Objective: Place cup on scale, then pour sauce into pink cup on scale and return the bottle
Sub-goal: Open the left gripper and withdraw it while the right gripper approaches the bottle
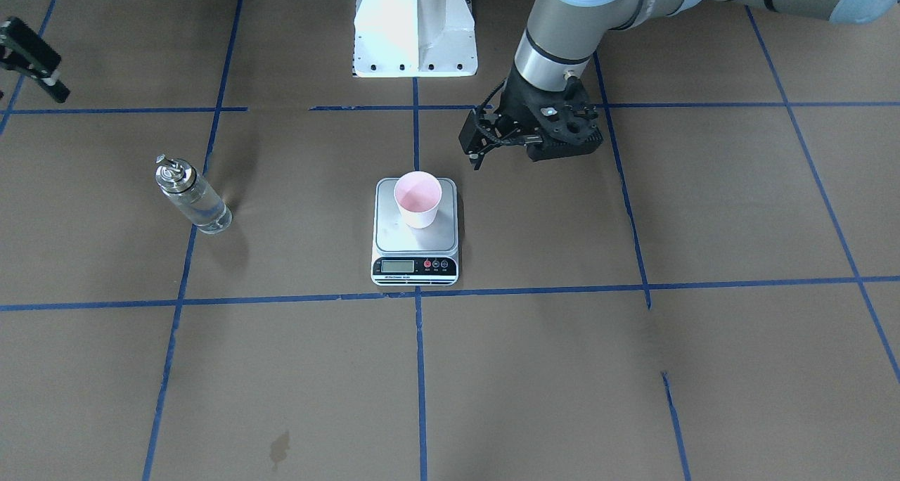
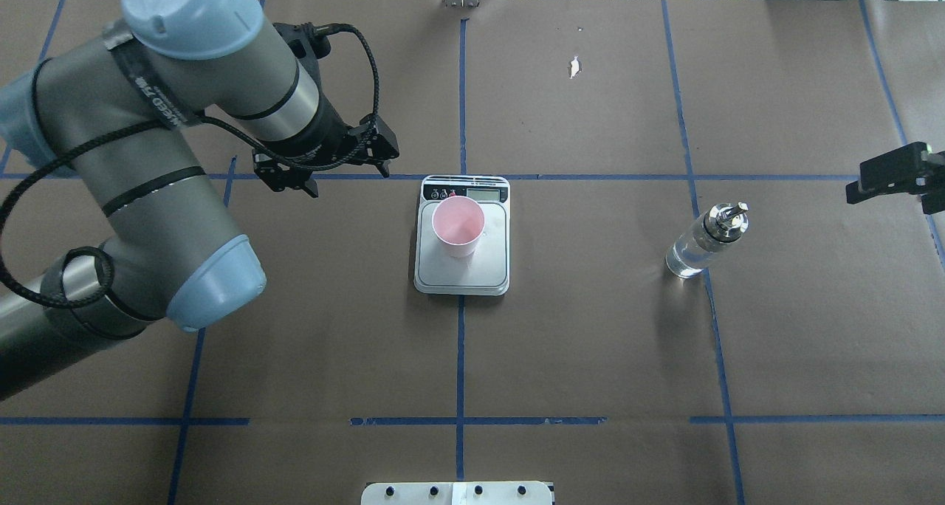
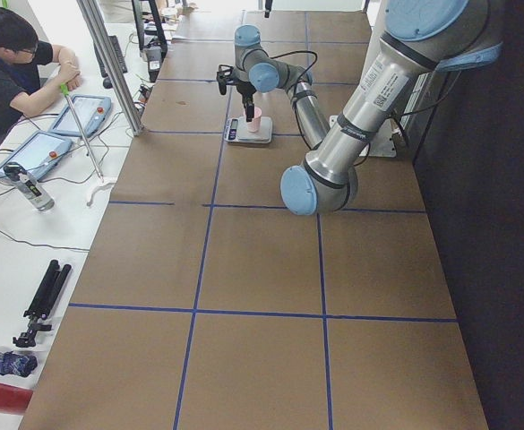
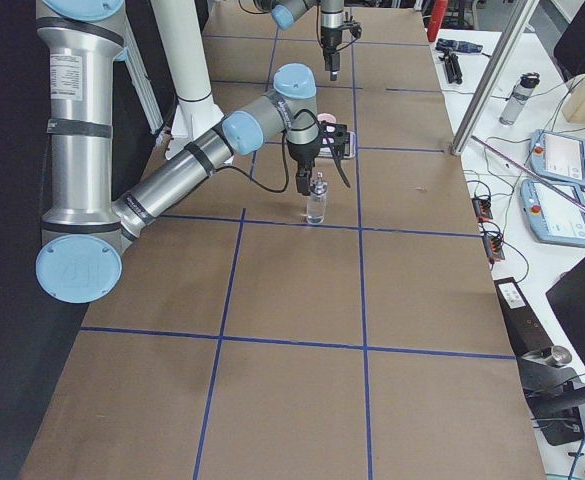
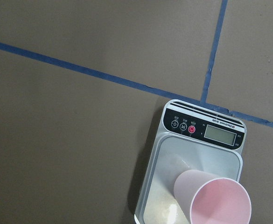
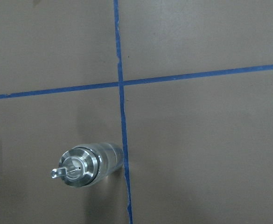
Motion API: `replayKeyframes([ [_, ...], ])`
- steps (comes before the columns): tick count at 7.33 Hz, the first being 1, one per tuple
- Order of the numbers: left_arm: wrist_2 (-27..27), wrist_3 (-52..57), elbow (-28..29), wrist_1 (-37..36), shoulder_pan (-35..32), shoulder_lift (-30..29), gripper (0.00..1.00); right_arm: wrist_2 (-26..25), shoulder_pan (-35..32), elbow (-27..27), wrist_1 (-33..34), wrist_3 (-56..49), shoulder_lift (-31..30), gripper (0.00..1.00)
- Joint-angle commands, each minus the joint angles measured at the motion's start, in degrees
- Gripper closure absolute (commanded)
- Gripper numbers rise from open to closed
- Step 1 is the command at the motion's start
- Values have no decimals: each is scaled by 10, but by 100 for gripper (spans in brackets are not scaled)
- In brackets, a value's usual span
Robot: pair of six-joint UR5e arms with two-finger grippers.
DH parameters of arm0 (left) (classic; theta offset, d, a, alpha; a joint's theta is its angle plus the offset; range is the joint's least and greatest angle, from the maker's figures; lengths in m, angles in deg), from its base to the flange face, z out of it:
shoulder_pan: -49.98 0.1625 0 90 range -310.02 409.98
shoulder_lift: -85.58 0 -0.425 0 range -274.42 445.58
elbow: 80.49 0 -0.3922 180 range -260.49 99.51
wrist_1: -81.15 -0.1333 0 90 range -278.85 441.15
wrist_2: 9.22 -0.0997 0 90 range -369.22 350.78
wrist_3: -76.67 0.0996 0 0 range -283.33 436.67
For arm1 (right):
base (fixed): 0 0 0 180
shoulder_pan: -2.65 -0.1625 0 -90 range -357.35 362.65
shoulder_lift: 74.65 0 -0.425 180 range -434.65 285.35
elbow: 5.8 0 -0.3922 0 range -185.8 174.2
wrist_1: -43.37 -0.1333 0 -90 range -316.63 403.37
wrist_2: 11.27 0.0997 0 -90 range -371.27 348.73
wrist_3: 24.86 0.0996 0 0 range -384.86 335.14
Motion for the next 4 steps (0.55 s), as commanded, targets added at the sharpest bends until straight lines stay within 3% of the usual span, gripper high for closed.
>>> replayKeyframes([
  [1,6,135,-74,-72,-51,47,0,-60,96,-53,-2,89,3,4],
  [2,5,192,-95,-107,-85,53,0,-81,141,-53,-49,169,3,0],
  [4,3,302,-95,-110,-129,84,0,-237,247,-56,-100,185,-35,0],
])
